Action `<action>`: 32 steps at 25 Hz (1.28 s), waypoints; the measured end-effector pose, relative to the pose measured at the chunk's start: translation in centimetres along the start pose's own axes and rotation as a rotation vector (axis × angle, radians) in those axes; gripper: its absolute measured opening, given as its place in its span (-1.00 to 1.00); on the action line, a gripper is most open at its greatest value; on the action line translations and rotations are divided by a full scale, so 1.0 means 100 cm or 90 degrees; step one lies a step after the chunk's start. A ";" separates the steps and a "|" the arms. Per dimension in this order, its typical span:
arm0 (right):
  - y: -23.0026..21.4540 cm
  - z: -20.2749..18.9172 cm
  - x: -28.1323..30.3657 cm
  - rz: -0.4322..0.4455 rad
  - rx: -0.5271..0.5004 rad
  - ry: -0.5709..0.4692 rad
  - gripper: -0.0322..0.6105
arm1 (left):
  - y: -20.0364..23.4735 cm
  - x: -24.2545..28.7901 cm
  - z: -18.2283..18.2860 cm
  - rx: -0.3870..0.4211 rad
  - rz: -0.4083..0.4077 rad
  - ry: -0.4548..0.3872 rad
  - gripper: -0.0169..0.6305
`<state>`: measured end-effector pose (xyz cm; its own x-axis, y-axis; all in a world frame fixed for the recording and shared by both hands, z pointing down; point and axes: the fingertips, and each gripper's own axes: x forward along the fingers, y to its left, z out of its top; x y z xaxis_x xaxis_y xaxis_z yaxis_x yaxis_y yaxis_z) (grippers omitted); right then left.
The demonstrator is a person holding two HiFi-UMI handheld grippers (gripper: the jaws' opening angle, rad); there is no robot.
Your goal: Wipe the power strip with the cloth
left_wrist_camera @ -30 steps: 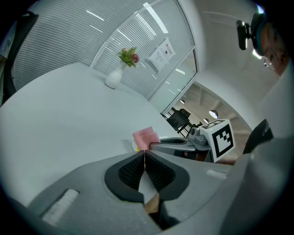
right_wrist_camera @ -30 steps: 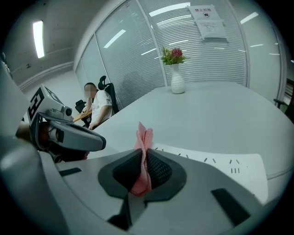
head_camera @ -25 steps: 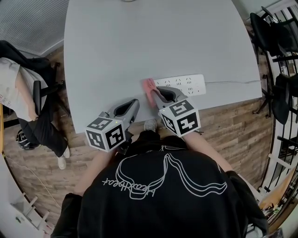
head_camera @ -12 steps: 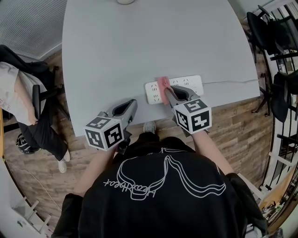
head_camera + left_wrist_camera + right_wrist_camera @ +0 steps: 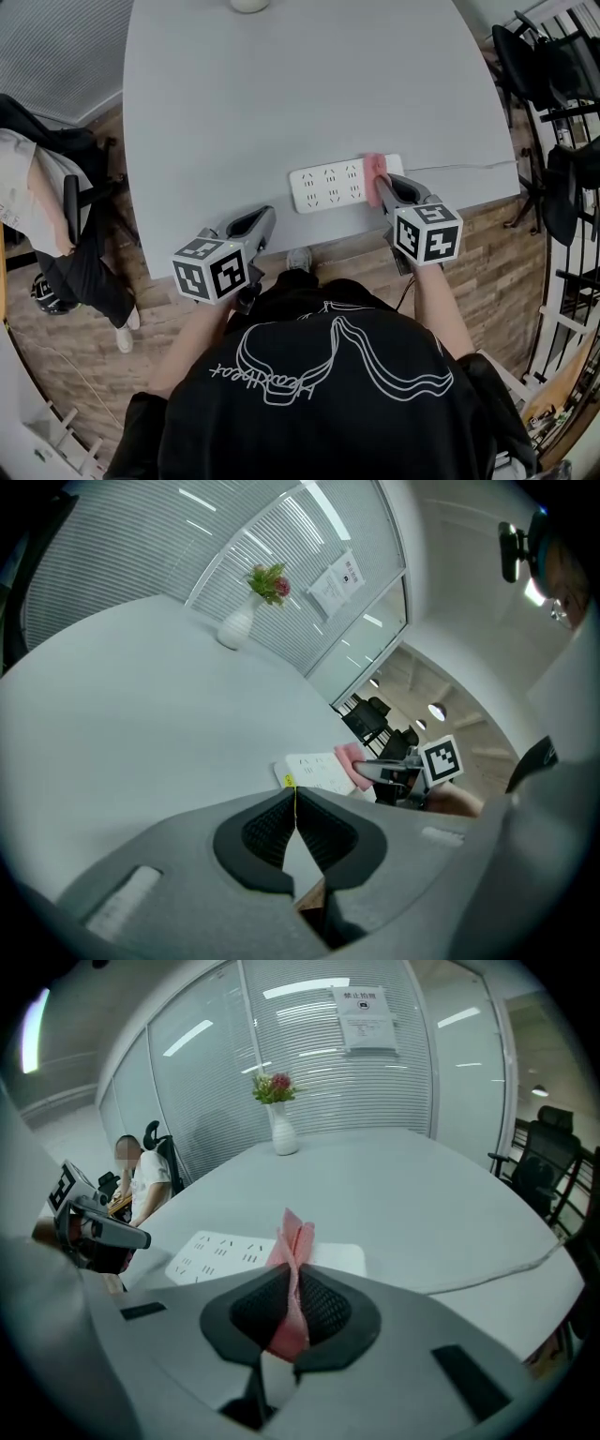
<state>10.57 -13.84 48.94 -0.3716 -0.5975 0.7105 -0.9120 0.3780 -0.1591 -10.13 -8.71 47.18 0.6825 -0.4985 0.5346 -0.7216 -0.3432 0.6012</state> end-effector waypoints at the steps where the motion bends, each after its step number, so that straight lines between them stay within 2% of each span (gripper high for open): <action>1: -0.006 -0.001 -0.002 -0.008 0.004 -0.001 -0.79 | 0.001 0.000 -0.001 -0.002 0.006 0.004 -0.91; 8: -0.043 -0.004 -0.015 -0.064 0.008 -0.002 -0.79 | 0.007 -0.002 0.002 -0.019 0.015 0.005 -0.91; 16: -0.047 -0.006 -0.017 -0.056 0.039 -0.006 -0.79 | 0.011 -0.002 0.000 -0.039 0.014 0.009 -0.90; 22: -0.038 0.009 -0.029 -0.043 0.072 -0.058 -0.79 | 0.010 -0.004 0.001 -0.036 0.009 0.008 -0.90; 24: -0.028 0.021 -0.033 -0.026 0.067 -0.078 -0.79 | 0.010 -0.004 0.001 -0.033 0.008 0.008 -0.90; 28: 0.007 0.043 -0.035 0.043 0.067 -0.114 -0.79 | 0.008 -0.005 0.001 -0.028 0.003 0.004 -0.90; 32: 0.041 0.053 -0.026 0.096 0.045 -0.115 -0.79 | 0.006 -0.005 0.004 -0.025 0.004 -0.002 -0.91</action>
<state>6.85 -14.53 42.82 -0.5235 -0.6572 0.5423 -0.8515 0.4258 -0.3059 -10.96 -8.95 47.00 0.6778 -0.5034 0.5360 -0.7204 -0.3087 0.6211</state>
